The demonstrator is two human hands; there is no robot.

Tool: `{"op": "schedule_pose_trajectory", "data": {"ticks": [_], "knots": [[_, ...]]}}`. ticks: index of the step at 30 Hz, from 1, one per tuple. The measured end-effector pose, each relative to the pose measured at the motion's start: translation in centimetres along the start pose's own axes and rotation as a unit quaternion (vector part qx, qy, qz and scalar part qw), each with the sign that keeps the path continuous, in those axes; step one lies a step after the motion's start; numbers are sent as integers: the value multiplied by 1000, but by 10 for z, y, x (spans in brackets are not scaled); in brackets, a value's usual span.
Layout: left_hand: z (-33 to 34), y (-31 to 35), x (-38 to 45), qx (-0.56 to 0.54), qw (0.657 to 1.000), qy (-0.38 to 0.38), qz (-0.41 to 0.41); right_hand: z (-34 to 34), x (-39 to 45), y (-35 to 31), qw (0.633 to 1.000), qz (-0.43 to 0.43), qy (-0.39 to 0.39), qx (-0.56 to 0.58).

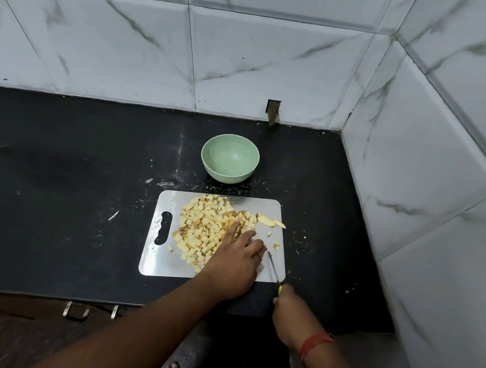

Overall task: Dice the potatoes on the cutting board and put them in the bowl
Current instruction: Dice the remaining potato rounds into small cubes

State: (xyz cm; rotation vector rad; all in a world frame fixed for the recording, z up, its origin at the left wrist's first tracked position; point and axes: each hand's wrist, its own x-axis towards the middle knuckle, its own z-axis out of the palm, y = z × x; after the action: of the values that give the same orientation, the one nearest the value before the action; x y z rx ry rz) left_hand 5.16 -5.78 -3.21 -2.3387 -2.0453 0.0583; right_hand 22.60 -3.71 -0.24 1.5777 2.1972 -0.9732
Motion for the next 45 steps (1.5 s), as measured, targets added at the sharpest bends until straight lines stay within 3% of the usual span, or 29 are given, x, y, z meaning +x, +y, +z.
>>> {"op": "schedule_pose_trajectory", "data": {"ticks": [3, 5, 8, 11, 16, 22, 25, 29, 32, 34, 37, 39, 41, 43, 45], "knots": [[-3, 2, 0, -18, 1000, 4, -9, -3, -3, 8, 998, -3, -15, 53], [-5, 2, 1, -32, 999, 21, -24, -11, -10, 12, 975, 22, -63, 213], [-10, 2, 5, -39, 998, 30, -44, -24, -21, 18, 855, 77, -156, 489], [-11, 4, 9, -43, 997, 31, -48, -34, -18, 28, 738, 77, -225, 631], [2, 9, 18, -17, 998, 52, 24, -39, -13, 39, 630, 79, -268, 725], [4, 11, 25, 26, 997, 16, 71, -48, -6, 48, 584, 72, -276, 760], [7, 10, 28, 39, 998, 4, 38, -49, -2, 50, 583, 68, -285, 758], [12, 3, 22, 40, 996, 75, -9, -51, 1, 48, 596, 63, -288, 747], [2, 8, 24, -119, 978, 169, -36, -54, 3, 42, 605, 42, -293, 739], [-19, 20, 30, -338, 915, 178, -125, -56, 5, 38, 606, 23, -299, 737], [-41, 33, 43, -620, 721, 113, -288, -59, 8, 31, 614, 2, -305, 728], [-47, 33, 52, -715, 601, 88, -347, -60, 10, 27, 619, -4, -306, 723], [-49, 27, 62, -759, 511, 77, -396, -60, 12, 24, 621, -6, -307, 721], [-46, 18, 68, -770, 465, 81, -430, -60, 14, 23, 623, -5, -305, 721], [-42, 10, 67, -762, 464, 86, -443, -61, 16, 21, 628, -1, -295, 720]]}}
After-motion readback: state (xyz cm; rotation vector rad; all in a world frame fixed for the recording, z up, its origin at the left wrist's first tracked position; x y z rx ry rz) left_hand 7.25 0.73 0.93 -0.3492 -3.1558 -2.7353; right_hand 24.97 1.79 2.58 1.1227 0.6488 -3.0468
